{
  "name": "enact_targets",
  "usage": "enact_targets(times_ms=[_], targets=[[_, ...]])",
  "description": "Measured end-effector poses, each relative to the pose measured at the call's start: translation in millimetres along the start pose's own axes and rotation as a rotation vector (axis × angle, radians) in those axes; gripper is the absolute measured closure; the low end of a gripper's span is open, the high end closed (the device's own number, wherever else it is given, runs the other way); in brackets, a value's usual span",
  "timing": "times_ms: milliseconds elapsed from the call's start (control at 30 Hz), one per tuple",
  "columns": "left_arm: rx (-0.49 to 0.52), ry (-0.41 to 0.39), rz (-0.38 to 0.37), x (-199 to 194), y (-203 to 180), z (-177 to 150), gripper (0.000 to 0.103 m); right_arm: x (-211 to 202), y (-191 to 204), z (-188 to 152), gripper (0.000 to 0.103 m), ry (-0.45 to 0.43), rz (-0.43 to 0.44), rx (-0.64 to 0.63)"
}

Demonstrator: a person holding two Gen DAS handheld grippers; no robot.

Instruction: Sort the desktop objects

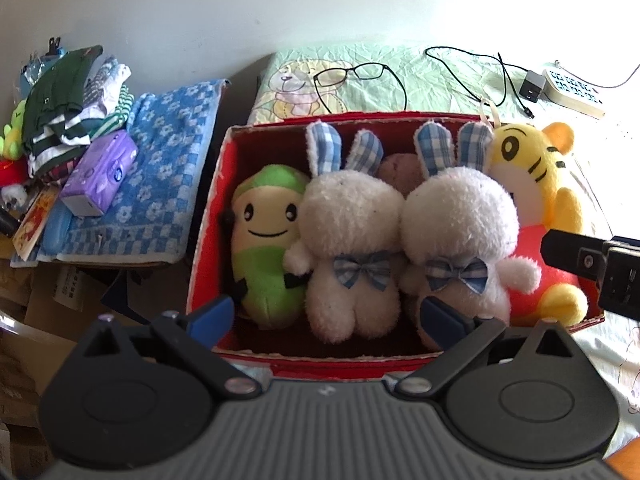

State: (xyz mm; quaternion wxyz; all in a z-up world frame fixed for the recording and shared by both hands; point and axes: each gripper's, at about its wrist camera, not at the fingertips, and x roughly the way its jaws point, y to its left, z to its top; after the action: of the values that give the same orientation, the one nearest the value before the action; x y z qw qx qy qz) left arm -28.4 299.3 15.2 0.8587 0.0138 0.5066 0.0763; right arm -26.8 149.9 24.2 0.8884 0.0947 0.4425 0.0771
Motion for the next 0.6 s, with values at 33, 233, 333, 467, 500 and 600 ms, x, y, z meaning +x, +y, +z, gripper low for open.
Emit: enact_targets(times_ms=[33, 233, 333, 467, 500, 600], targets=[[0.001, 0.0, 0.003, 0.8, 3.1, 0.1, 0.003, 1.2, 2.1, 0.1, 0.027, 0.001, 0.003, 0.001], [0.005, 0.005, -0.003, 4.7, 17.0, 0.2, 0.002, 7.0, 20.5, -0.8, 0.027, 0.002, 0.014, -0.015], [-0.001, 0.004, -0.003, 5.8, 24.8, 0.6, 0.002, 9.7, 30.5, 0.1, 0.027, -0.003, 0.011, -0.035], [-0.01, 0.004, -0.003, 7.9, 34.4, 1.1, 0.002, 14.5, 39.5, 1.4, 0.027, 0.002, 0.004, -0.045], [-0.011, 0.004, -0.005, 8.5, 35.9, 1.2, 0.002, 15.8, 41.9, 1.6, 0.027, 0.005, 0.0, -0.048], [-0.01, 0.004, -0.01, 9.4, 38.5, 1.1, 0.002, 18.4, 46.6, 2.5, 0.027, 0.011, -0.006, -0.055]])
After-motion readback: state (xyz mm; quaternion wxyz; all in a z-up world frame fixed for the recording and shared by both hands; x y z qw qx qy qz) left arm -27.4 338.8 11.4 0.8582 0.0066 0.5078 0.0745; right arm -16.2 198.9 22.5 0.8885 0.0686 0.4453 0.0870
